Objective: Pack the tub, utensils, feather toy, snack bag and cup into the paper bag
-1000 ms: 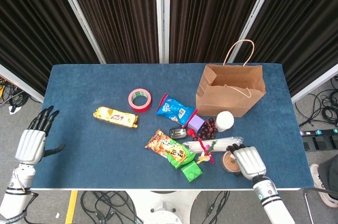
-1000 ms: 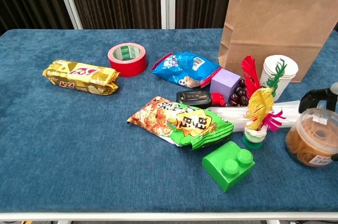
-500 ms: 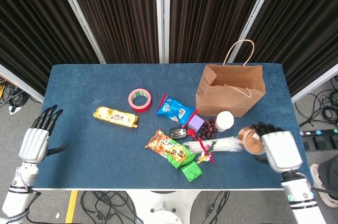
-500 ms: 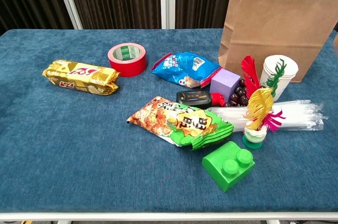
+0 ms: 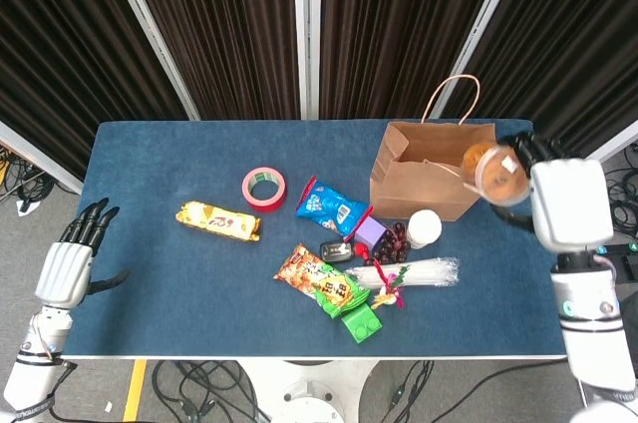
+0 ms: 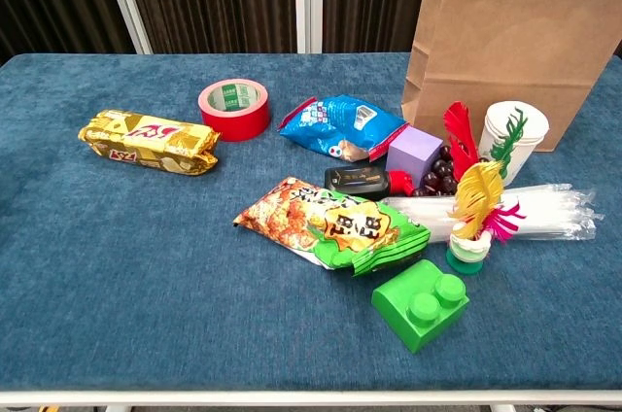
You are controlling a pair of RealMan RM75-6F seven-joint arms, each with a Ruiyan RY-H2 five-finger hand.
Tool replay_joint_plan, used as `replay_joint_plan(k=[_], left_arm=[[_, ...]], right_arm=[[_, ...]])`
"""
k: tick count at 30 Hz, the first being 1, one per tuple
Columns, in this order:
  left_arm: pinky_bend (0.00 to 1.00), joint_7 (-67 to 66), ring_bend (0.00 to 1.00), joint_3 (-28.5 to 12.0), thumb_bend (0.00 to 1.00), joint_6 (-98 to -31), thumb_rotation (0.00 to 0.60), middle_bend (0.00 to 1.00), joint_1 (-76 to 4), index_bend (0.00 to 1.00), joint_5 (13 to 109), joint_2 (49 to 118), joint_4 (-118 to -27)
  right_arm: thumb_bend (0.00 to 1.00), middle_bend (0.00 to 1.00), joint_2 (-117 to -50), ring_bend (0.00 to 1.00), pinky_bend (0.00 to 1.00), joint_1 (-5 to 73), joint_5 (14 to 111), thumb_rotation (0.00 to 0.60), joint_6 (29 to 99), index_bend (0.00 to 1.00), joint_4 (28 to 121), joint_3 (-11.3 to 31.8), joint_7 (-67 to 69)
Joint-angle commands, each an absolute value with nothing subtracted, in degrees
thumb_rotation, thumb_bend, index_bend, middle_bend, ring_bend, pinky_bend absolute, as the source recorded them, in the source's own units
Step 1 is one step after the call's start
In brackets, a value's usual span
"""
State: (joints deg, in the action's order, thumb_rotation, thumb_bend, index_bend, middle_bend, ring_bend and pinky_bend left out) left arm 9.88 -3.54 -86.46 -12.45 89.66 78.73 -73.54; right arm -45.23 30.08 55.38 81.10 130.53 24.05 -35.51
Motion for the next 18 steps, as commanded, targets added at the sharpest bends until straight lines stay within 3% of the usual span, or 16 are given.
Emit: replay_joint_plan(k=[1,6,18], left_arm=[[0.20,9.95,0.04,-3.49,0.09,-86.27,0.600,0.09,-12.46,0.11,89.56,78.78,-73.33],[0.20,9.96,0.03,-3.42,0.08,-86.10,0.600,0.09,-12.38,0.11,89.34,78.80,-73.01],[0.20,9.02,0.03,-3.23,0.09,-85.70,0.600,0.09,-12.35,0.11,89.16,78.64,-73.47]], right_arm=[[0.01,0.49,-47.44,0.48,0.59,38.01,46.79,0.600,80.03,0.47,125.71,29.14,-39.80],[0.01,0.49,-52.32,0.48,0.59,43.95,42.19,0.600,79.60,0.47,120.01,28.91,-45.16],[0.01,0.48,-66.19,0.48,0.59,52.90,37.48,0.600,78.06,0.47,106.18,23.22,-53.50]])
